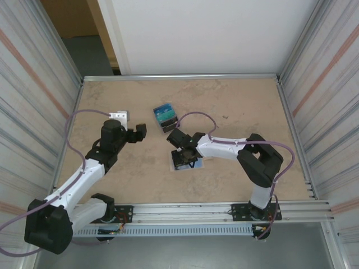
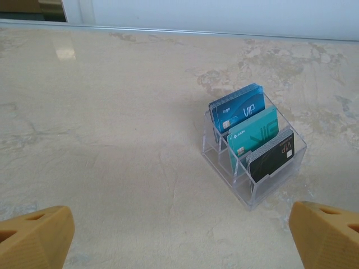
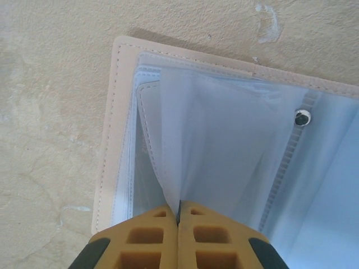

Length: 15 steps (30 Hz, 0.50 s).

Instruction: Take the credit cards out of the card holder

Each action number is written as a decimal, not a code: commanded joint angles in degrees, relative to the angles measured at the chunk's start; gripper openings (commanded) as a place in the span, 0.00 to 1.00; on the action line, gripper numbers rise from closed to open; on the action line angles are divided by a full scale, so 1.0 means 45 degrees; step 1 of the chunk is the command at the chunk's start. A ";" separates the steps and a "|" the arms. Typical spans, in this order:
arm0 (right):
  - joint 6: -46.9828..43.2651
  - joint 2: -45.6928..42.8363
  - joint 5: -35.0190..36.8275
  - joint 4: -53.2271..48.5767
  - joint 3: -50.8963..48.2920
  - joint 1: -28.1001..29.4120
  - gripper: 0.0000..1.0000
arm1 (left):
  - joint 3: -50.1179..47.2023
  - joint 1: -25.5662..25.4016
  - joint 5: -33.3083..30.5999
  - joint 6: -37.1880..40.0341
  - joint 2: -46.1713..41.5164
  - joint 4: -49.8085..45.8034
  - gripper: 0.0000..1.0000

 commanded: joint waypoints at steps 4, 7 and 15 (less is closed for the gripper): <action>0.0358 -0.0963 -0.0291 -0.0280 0.0031 -0.0041 0.00 | 0.0704 -0.0778 -0.0827 0.0824 -0.0349 -0.0410 0.99; 0.0468 -0.1239 -0.0524 -0.0075 -0.0253 -0.0225 0.00 | 0.0818 -0.1066 -0.1076 0.1024 -0.0293 -0.0347 0.99; 0.0730 -0.1940 -0.1147 0.0470 -0.1144 -0.0806 0.01 | 0.1199 -0.2418 -0.2678 0.2287 0.0296 -0.0365 0.99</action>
